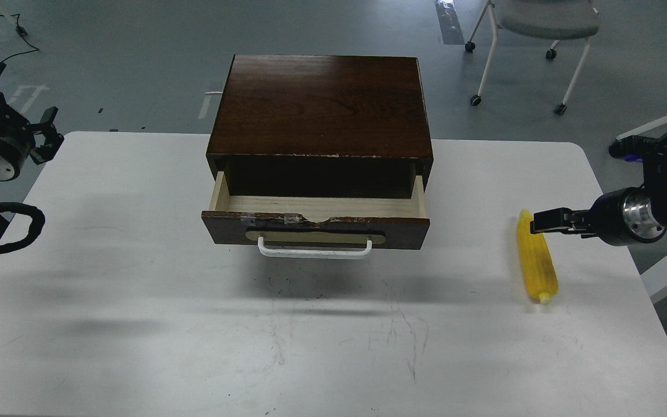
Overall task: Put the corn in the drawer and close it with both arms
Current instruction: 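Reach the right gripper down to the yellow corn cob and grasp it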
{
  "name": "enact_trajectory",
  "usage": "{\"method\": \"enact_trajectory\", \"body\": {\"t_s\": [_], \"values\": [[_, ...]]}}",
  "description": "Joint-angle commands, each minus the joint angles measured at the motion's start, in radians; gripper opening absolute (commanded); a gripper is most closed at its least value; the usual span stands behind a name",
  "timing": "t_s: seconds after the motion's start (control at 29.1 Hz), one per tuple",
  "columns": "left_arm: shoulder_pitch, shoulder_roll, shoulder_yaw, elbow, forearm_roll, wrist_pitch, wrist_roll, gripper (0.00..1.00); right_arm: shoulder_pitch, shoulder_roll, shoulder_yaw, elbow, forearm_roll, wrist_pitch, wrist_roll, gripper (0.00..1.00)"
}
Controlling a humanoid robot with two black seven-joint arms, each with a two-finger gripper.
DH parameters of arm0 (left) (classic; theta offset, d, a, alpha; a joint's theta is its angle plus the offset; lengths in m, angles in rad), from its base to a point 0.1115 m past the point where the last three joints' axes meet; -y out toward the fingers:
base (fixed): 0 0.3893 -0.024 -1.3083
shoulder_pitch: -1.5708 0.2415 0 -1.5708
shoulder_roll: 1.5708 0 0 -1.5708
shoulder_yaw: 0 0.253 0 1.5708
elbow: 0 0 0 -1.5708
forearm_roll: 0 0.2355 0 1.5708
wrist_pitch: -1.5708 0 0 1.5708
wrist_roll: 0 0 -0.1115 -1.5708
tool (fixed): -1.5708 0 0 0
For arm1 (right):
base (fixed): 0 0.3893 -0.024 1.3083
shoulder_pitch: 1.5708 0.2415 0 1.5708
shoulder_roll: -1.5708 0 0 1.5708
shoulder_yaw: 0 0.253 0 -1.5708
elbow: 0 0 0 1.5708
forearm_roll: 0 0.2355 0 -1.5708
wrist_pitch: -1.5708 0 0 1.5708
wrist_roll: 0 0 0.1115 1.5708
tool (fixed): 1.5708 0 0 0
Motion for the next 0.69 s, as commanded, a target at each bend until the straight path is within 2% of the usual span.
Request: {"method": "enact_trajectory", "body": {"t_s": [0.0, 0.24, 0.31, 0.38, 0.55, 0.62, 0.65], "values": [[0.007, 0.003, -0.001, 0.0, 0.0, 0.0, -0.005, 0.98, -0.02, 0.079, -0.006, -0.009, -0.006, -0.028, -0.031, 1.0], [0.007, 0.004, 0.0, 0.009, 0.0, 0.0, -0.004, 0.98, -0.06, 0.123, -0.004, -0.067, -0.006, -0.065, -0.041, 0.9], [0.007, 0.003, -0.001, 0.009, 0.0, 0.0, -0.004, 0.98, -0.075, 0.142, -0.006, -0.07, -0.006, -0.065, -0.041, 0.78], [0.007, 0.003, -0.001, 0.009, 0.0, 0.0, -0.004, 0.98, -0.091, 0.139, -0.009, -0.075, -0.006, -0.065, -0.041, 0.74], [0.008, 0.003, 0.0, 0.009, 0.0, 0.0, -0.005, 0.98, -0.118, 0.137, 0.007, -0.087, -0.003, -0.068, -0.034, 0.57], [0.01, 0.003, -0.001, 0.009, 0.0, 0.0, -0.005, 0.98, -0.124, 0.136, 0.007, -0.081, -0.003, -0.071, -0.031, 0.4], [0.008, 0.003, 0.0, 0.009, 0.0, 0.0, -0.004, 0.98, -0.124, 0.136, 0.007, -0.081, -0.003, -0.071, -0.031, 0.34]]}}
